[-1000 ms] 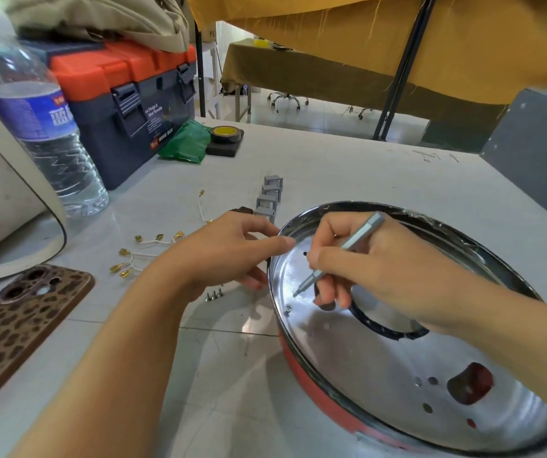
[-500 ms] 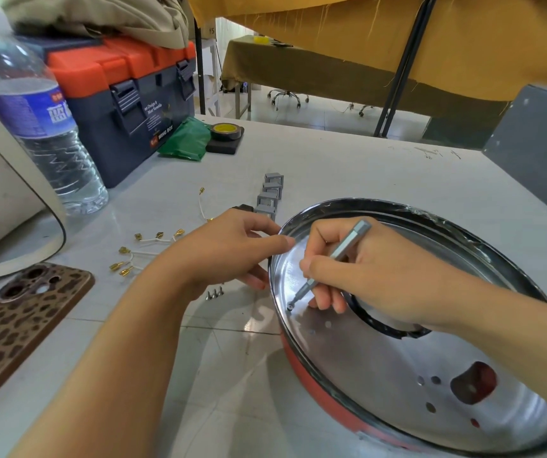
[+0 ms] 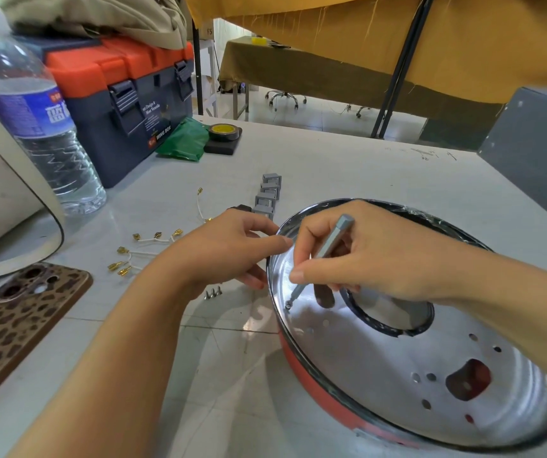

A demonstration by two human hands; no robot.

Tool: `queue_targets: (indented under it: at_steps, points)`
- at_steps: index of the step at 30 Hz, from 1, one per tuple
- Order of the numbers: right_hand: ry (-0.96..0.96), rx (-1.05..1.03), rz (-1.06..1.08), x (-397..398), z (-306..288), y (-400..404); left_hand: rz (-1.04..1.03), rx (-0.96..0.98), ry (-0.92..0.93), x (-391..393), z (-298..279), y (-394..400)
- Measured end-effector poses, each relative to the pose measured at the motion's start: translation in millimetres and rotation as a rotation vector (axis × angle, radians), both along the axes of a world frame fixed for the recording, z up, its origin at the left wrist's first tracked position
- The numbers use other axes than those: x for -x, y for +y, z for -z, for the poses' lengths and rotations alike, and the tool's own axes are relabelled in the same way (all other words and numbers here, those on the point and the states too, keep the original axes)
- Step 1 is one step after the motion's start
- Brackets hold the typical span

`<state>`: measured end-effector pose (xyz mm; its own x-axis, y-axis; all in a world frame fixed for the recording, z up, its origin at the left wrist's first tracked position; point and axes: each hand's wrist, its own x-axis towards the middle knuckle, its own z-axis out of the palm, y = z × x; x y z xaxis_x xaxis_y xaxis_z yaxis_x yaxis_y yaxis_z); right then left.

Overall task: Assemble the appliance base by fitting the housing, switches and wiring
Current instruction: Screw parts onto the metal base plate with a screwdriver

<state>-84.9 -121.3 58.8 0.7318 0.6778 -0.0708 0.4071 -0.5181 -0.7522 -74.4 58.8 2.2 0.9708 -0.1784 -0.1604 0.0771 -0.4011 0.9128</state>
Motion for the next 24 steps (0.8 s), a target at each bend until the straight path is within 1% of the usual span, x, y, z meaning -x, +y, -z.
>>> queue_targets:
  at_steps: [4,13,20,24]
  points:
    - [-0.038,0.04,-0.03,-5,-7,1,0.006,-0.011,-0.005,0,-1,0]
    - [-0.007,0.143,-0.102,-8,-24,6,0.016,-0.012,-0.006,1,-2,-1]
    - [-0.161,0.332,-0.159,-4,-36,12,0.005,-0.018,-0.014,1,-1,-1]
    - [-0.194,0.368,-0.154,-3,-37,14,-0.002,-0.025,-0.014,1,-1,-1]
